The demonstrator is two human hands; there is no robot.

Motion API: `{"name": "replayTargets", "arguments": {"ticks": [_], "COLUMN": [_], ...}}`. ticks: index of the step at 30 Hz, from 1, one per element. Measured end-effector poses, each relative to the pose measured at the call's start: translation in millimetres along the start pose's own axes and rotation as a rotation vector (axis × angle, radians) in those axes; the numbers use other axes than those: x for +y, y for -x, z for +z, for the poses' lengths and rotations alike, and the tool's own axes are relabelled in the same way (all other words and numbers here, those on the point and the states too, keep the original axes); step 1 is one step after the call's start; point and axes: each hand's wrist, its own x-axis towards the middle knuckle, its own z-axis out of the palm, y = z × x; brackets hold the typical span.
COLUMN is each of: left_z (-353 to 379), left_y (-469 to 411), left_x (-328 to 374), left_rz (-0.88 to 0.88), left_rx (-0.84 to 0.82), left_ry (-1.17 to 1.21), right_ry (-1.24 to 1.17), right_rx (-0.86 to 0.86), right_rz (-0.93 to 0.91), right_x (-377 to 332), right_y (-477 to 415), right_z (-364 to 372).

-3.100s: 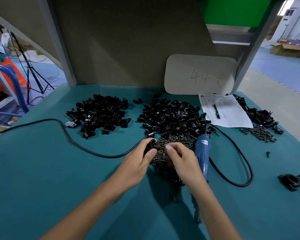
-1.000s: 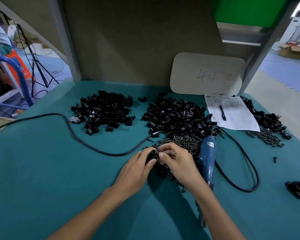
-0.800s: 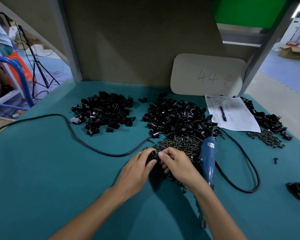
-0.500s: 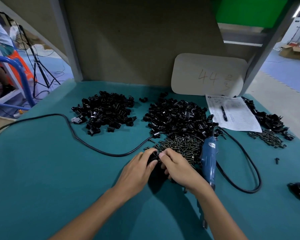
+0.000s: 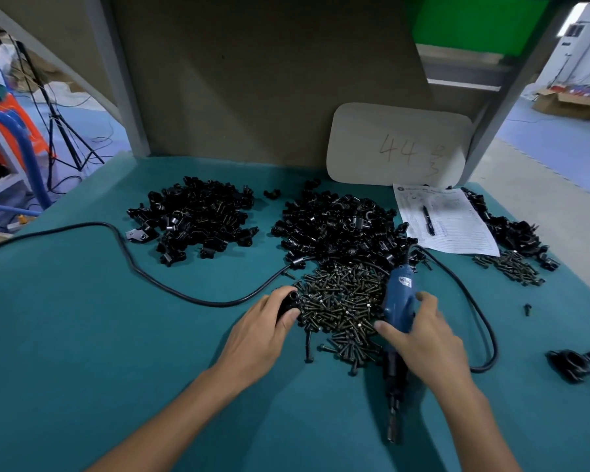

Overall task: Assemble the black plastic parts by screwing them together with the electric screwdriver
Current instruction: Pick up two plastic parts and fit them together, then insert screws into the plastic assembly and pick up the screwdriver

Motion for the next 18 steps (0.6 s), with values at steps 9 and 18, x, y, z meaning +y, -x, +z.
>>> {"name": "replayTargets", "arguments": {"ticks": [9, 18], "left_z": [-0.8, -1.7], "left_y": [1.1, 1.6], "left_x": [-0.1, 1.3], "left_rz": [-0.003, -0.008], "left_rx": [0.015, 0.02], "left_ry": [-0.014, -0.012], "right_ry": [-1.095, -1.51], "right_rx": [-0.067, -0.179], "right_rz": [0.259, 0.297], "right_x": [31.5, 14.5], "right_y": [-19.6, -18.6], "right_z": [-1.6, -3.8]}}
